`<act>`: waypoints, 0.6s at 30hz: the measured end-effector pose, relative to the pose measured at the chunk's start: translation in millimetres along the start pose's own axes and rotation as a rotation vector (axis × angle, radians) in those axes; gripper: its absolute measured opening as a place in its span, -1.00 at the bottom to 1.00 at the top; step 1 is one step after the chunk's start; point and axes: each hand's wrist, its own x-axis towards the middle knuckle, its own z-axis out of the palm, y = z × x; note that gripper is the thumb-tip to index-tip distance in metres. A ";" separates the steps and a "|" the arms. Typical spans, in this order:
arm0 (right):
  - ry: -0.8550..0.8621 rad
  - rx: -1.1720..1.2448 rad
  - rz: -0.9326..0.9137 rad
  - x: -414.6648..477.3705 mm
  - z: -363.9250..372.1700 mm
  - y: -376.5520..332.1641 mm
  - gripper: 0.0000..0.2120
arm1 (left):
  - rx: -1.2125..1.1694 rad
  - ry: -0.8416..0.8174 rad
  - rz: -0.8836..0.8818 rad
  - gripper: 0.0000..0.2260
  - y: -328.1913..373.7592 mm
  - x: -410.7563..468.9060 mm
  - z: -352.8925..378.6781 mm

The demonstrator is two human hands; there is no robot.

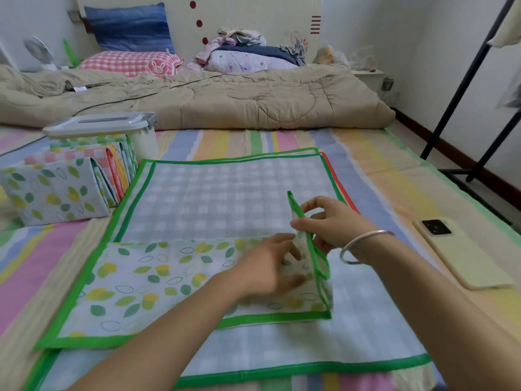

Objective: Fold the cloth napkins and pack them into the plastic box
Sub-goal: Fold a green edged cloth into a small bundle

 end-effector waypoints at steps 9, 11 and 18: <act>0.058 -0.417 -0.042 15.8 84.0 18.7 -0.67 | -0.155 0.507 -0.384 -0.74 -41.0 -59.4 -12.7; 0.065 -0.482 -0.036 17.7 96.6 26.6 -0.63 | -0.180 0.498 -0.341 -0.73 -41.6 -66.6 -8.7; -0.011 -0.312 -0.071 11.9 96.3 35.8 -0.86 | -0.129 0.442 -0.093 -0.70 -41.6 -84.2 4.5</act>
